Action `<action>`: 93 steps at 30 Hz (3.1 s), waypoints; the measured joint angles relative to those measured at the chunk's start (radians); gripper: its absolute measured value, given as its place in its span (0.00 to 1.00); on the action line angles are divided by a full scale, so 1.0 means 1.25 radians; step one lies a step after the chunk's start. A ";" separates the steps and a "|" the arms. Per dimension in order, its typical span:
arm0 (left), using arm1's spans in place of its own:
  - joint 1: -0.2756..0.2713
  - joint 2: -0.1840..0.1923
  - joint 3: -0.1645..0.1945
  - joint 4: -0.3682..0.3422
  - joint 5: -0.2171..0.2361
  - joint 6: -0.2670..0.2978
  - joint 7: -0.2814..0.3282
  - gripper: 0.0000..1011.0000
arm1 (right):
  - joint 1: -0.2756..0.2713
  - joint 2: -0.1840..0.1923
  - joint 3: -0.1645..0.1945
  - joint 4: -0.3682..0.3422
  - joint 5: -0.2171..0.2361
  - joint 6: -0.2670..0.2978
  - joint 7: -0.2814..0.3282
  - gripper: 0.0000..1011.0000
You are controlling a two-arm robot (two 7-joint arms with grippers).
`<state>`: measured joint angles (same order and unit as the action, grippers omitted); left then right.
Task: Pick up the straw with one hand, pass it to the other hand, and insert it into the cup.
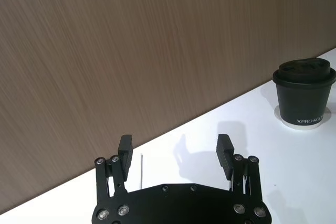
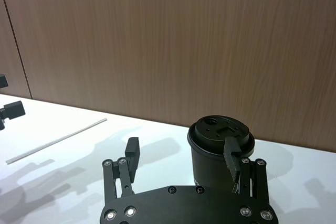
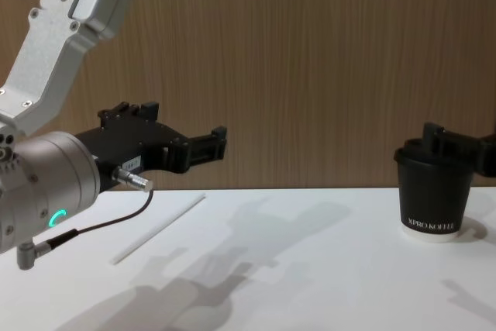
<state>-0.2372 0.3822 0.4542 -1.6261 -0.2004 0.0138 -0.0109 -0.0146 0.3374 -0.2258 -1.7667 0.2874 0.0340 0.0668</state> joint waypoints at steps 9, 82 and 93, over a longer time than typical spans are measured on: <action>0.000 0.000 0.000 0.000 0.000 0.000 0.000 0.99 | 0.000 0.000 0.000 0.000 0.000 0.000 0.000 0.99; 0.014 -0.014 -0.025 -0.032 -0.022 0.116 0.026 0.99 | 0.000 0.000 0.000 0.000 0.000 0.000 0.000 0.99; 0.044 -0.040 -0.055 -0.064 -0.046 0.224 0.072 0.99 | 0.000 0.000 0.000 0.000 0.000 0.000 0.000 0.99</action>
<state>-0.1817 0.3317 0.3849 -1.7060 -0.2578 0.2938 0.0786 -0.0146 0.3375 -0.2259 -1.7667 0.2874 0.0340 0.0667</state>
